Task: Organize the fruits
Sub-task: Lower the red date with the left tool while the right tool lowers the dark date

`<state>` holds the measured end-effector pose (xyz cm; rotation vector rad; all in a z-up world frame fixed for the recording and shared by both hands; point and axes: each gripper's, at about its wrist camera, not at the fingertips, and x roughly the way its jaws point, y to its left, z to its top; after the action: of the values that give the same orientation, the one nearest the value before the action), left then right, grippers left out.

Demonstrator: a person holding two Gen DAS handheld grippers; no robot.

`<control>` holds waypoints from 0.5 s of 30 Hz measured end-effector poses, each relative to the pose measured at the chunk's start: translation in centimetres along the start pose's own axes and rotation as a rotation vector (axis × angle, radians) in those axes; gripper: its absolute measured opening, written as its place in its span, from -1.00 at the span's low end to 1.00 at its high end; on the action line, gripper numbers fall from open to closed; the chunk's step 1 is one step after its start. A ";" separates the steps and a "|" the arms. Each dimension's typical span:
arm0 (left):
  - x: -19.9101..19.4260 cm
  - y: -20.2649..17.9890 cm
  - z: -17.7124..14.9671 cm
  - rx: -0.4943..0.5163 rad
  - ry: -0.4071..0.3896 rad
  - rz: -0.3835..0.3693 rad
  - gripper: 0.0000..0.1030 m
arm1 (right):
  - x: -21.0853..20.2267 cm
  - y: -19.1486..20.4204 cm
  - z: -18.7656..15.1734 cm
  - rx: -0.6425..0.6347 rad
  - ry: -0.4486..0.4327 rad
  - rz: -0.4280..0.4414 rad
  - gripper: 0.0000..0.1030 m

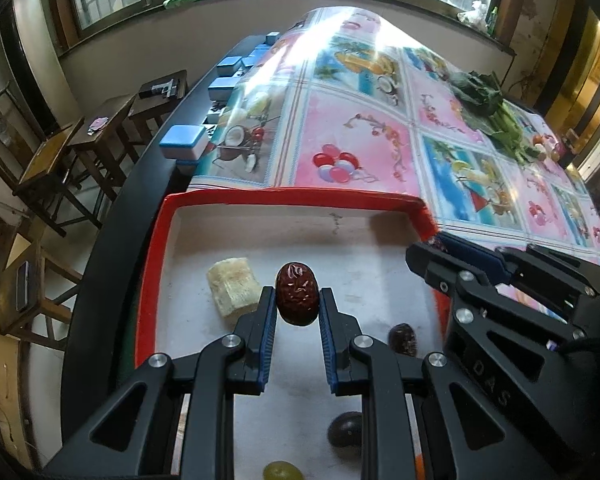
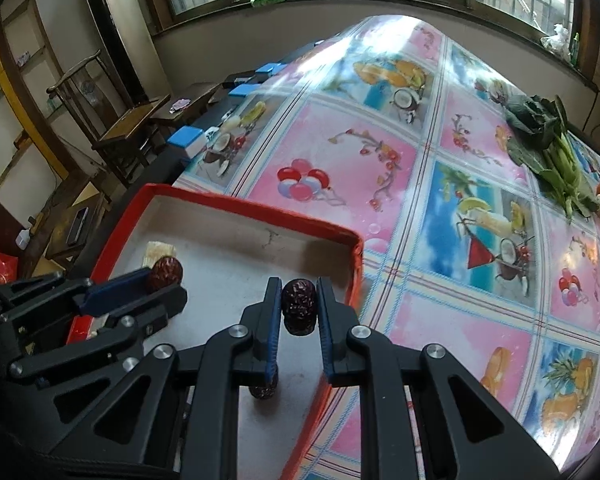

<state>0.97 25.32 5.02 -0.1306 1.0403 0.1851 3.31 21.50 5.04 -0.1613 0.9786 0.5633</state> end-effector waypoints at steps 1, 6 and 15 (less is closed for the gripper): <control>-0.1 -0.1 -0.1 0.002 0.000 -0.002 -0.61 | 0.0 -0.1 0.1 0.002 -0.001 0.001 -0.63; 0.4 -0.2 -0.9 0.001 0.024 0.001 -0.61 | 0.7 0.2 0.1 -0.003 0.012 0.006 -0.63; 1.8 0.4 -1.7 -0.017 0.054 0.028 -0.61 | 2.5 0.6 0.0 -0.019 0.046 0.012 -0.63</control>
<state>0.31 25.59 2.61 -0.1369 1.0951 0.2171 4.04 22.96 3.04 -0.1861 1.0192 0.5823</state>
